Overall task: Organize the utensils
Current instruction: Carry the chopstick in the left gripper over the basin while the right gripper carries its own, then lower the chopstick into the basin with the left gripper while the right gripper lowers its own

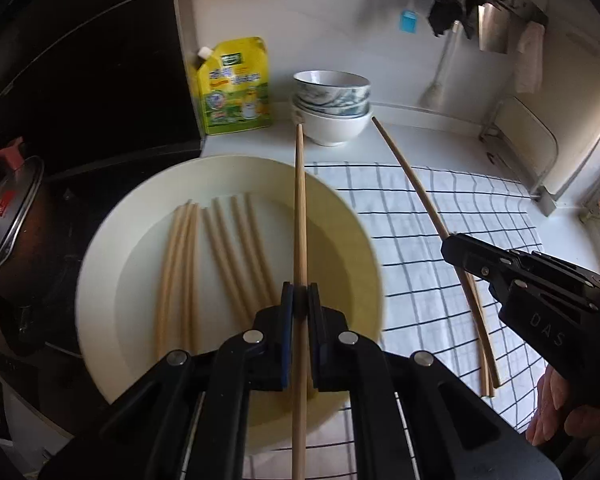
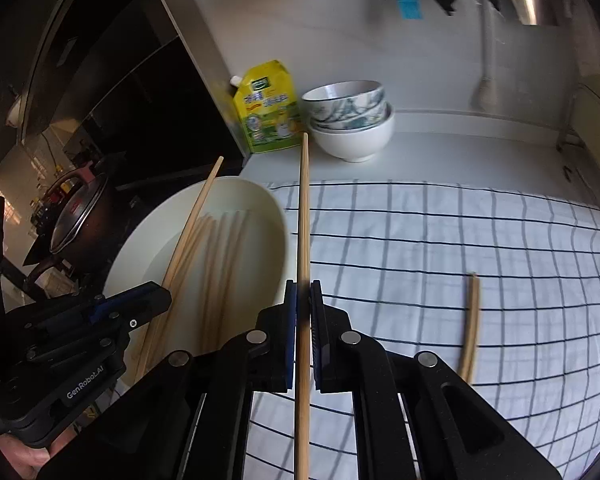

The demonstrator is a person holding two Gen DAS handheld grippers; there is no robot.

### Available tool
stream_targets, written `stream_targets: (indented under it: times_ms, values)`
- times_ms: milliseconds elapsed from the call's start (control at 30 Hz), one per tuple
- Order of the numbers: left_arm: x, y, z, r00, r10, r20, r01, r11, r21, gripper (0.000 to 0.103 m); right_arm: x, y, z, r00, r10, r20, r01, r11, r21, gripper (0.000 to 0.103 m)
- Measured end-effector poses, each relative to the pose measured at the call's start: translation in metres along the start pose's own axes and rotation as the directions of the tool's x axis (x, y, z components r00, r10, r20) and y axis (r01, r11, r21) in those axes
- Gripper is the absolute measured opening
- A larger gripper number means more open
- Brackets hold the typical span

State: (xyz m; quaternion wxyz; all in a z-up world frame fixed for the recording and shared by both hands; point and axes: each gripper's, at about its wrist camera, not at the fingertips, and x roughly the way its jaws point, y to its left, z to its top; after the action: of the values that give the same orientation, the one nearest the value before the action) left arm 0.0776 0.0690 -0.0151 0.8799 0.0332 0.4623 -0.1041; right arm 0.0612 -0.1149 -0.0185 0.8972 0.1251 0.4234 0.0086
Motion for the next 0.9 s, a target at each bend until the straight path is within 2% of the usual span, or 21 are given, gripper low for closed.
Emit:
stream_targets:
  times_ms: [133, 367, 600, 833, 867, 900]
  values:
    - [0.011, 0.048, 0.002, 0.999, 0.036, -0.022, -0.037, 0.999, -0.019, 0.008, 0.033, 0.044, 0.012, 0.999, 0.032, -0.036, -0.034, 0.999, -0.041, 0.007]
    - [0.046, 0.094, -0.005, 0.995, 0.037, -0.092, -0.041, 0.998, -0.038, 0.008, 0.092, 0.088, 0.014, 0.991, 0.026, -0.129, -0.031, 0.999, -0.035, 0.007]
    - [0.074, 0.105, -0.008, 0.991, 0.010, -0.134, -0.013, 1.000, -0.025, 0.008, 0.122, 0.092, 0.005, 0.980, -0.011, -0.200, 0.014, 1.000, 0.014, 0.007]
    - [0.087, 0.109, -0.003, 0.989, -0.002, -0.148, -0.001, 1.000, -0.022, 0.008, 0.129, 0.090, 0.003, 0.977, -0.043, -0.207, 0.052, 0.998, 0.037, 0.007]
    - [0.087, 0.110, -0.002, 0.989, -0.001, -0.147, -0.003, 1.000, -0.024, 0.010, 0.129, 0.090, 0.002, 0.977, -0.047, -0.207, 0.056, 0.998, 0.035, 0.007]
    - [0.087, 0.111, -0.002, 0.989, 0.002, -0.146, -0.006, 1.000, -0.025, 0.017, 0.128, 0.089, 0.002, 0.977, -0.051, -0.208, 0.059, 0.998, 0.034, 0.007]
